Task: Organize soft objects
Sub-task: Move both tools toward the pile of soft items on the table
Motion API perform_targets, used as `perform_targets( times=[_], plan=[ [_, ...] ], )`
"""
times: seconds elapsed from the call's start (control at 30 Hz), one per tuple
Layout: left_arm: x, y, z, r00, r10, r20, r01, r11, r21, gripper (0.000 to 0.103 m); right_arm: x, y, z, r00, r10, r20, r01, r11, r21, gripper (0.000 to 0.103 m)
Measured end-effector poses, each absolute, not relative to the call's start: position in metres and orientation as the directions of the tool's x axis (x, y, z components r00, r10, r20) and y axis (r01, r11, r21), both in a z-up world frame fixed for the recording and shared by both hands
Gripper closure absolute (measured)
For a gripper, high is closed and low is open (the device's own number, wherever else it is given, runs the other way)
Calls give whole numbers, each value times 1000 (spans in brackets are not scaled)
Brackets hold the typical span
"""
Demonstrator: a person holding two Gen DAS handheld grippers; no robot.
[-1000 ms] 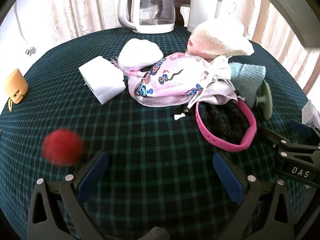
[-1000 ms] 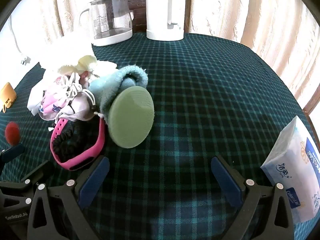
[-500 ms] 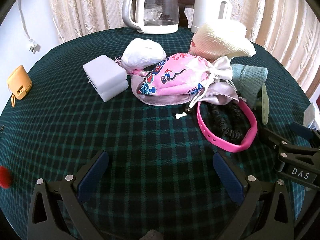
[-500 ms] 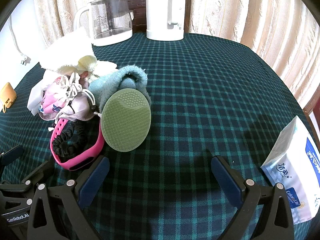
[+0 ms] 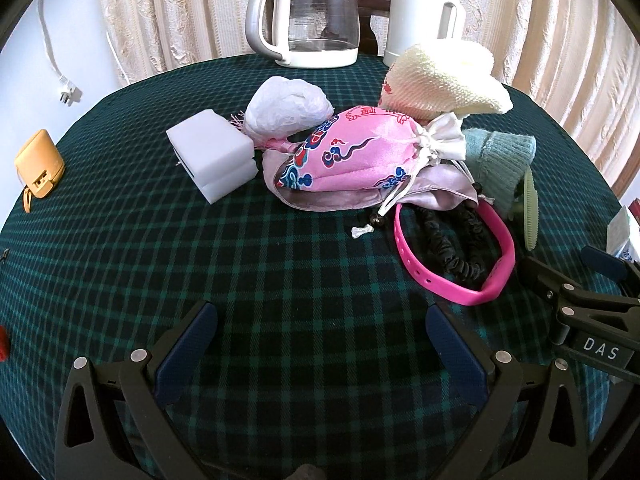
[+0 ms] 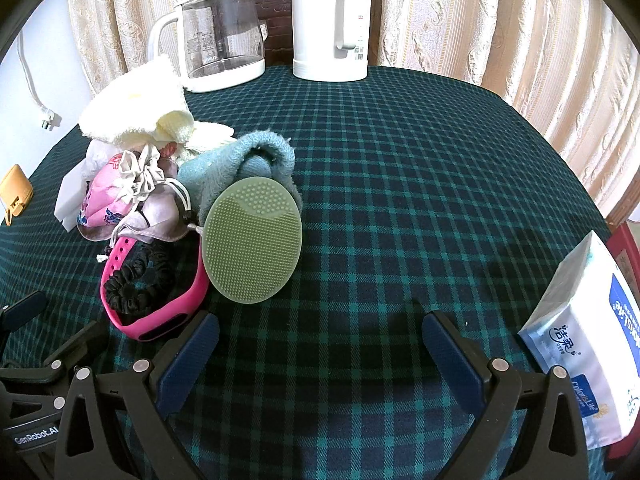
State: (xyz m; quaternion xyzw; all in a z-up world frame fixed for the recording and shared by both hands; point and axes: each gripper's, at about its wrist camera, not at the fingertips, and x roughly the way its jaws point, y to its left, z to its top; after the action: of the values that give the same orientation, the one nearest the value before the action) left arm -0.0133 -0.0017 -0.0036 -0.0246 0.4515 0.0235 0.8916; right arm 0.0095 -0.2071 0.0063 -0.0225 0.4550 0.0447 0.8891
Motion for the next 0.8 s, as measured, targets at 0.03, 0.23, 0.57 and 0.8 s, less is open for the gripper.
perform_targets(
  times=[0.03, 0.23, 0.57, 0.8],
  plan=[
    [-13, -2, -4, 591, 20, -806, -64, 998, -22, 0, 9, -207, 6, 582, 59, -811, -100, 995, 1, 0],
    [-13, -2, -4, 591, 20, -806, -65, 998, -23, 0, 9, -208, 6, 582, 58, -811, -99, 995, 0, 0],
    [-14, 2, 0, 587, 15, -809, -62, 998, -26, 0, 9, -208, 6, 582, 58, -811, -99, 995, 0, 0],
    [-7, 2, -1, 587, -5, -810, -38, 999, -34, 0, 9, -208, 6, 582, 58, -811, -99, 995, 0, 0]
  ],
)
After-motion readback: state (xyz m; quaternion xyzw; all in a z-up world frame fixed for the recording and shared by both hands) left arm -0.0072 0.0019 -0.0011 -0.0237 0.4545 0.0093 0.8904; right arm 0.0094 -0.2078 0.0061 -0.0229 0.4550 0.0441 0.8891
